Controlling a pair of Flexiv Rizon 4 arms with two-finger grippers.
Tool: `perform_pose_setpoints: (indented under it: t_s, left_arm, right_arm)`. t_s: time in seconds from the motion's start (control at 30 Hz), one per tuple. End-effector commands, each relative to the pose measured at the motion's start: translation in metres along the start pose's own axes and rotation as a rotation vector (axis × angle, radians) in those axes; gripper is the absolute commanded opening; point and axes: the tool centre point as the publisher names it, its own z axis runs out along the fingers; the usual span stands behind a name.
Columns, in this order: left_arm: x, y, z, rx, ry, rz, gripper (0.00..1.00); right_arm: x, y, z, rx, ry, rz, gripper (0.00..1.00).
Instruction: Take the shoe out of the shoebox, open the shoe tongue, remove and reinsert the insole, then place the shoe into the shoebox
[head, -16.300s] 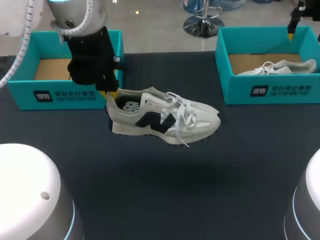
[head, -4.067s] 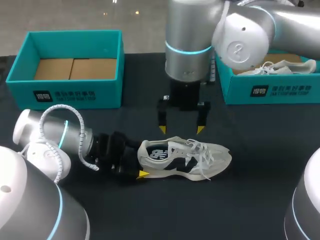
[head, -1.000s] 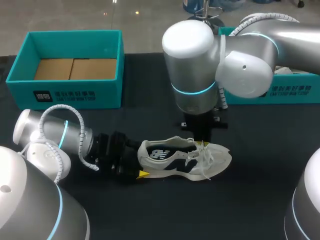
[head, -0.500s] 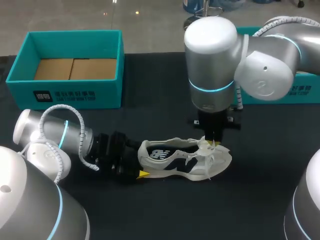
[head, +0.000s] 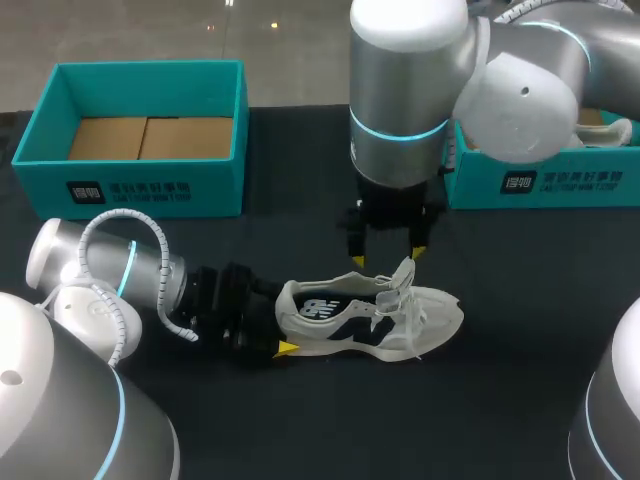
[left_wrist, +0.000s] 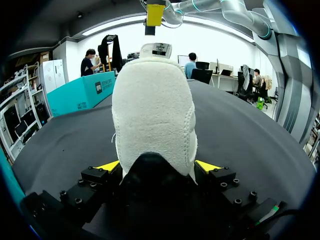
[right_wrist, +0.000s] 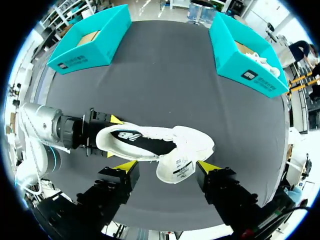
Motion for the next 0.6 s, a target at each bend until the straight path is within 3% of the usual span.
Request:
perform_pose_setpoints:
  t_s: [0.03, 0.1, 0.17, 0.23, 0.6]
  left_arm:
    - [0.000, 0.003, 0.002, -0.003, 0.001, 0.000, 0.00]
    - [0.000, 0.003, 0.002, -0.003, 0.001, 0.000, 0.00]
    - [0.000, 0.003, 0.002, -0.003, 0.001, 0.000, 0.00]
    - [0.000, 0.003, 0.002, -0.003, 0.001, 0.000, 0.00]
    - [0.000, 0.003, 0.002, -0.003, 0.001, 0.000, 0.00]
  right_arm:
    - [0.037, 0.005, -0.013, -0.023, 0.042, -0.815, 1.00]
    - [0.059, 0.001, -0.015, -0.073, 0.048, -1.071, 1.00]
    - [0.068, -0.004, -0.018, -0.143, 0.064, -1.223, 1.00]
    - [0.062, 0.002, -0.017, -0.130, 0.047, -1.158, 1.00]
    - [0.062, 0.002, -0.017, -0.130, 0.047, -1.158, 1.00]
